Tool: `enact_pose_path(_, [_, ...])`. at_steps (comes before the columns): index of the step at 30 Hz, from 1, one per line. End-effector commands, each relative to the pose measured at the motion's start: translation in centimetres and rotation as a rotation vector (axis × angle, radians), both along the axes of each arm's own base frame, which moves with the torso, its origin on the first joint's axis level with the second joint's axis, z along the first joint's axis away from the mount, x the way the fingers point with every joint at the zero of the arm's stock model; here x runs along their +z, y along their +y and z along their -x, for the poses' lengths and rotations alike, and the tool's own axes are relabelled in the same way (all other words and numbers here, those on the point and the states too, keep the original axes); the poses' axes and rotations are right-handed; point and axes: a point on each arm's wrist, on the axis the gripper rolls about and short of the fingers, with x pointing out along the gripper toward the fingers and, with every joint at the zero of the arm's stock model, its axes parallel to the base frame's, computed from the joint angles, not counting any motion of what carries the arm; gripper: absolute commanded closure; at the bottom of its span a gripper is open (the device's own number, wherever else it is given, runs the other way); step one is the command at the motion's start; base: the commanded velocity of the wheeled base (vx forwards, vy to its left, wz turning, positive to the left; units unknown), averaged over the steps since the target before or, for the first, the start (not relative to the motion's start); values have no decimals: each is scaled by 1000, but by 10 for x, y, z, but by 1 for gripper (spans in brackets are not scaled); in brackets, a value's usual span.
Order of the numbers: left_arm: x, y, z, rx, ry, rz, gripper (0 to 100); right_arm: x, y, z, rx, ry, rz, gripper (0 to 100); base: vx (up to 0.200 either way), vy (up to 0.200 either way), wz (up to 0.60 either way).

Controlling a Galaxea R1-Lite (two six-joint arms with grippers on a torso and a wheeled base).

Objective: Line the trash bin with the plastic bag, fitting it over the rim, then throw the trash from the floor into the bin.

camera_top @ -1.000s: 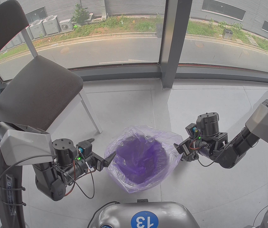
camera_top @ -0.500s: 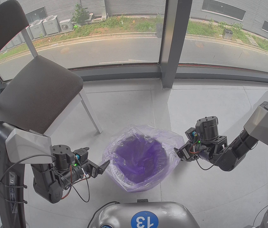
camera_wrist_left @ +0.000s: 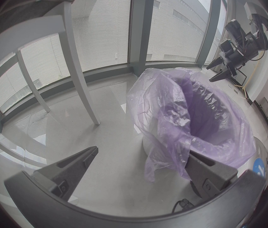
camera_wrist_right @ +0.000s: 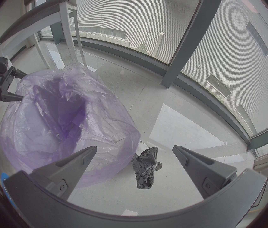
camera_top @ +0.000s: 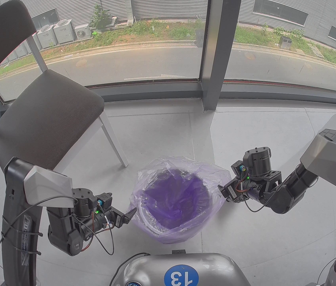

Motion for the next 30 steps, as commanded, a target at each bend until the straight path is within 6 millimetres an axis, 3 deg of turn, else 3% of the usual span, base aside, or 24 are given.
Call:
enact_pose_path(1, [-17, 4, -6, 14, 14, -4, 0, -8, 0, -9, -12, -1, -2, 0, 0, 0, 0])
enact_pose_path(12, [-17, 1, -22, 20, -35, 12, 0, -26, 5, -38, -31, -29, -18, 0, 0, 0, 0])
enact_pose_path(18, [-27, -2, -34, 20, -2, 2, 0, -43, 5, -53, -41, -21, -10, 0, 0, 0, 0])
enact_pose_path(30, [-28, -9, -57, 14, 60, -34, 0, -58, -1, -74, -22, 103, -4, 0, 0, 0, 0])
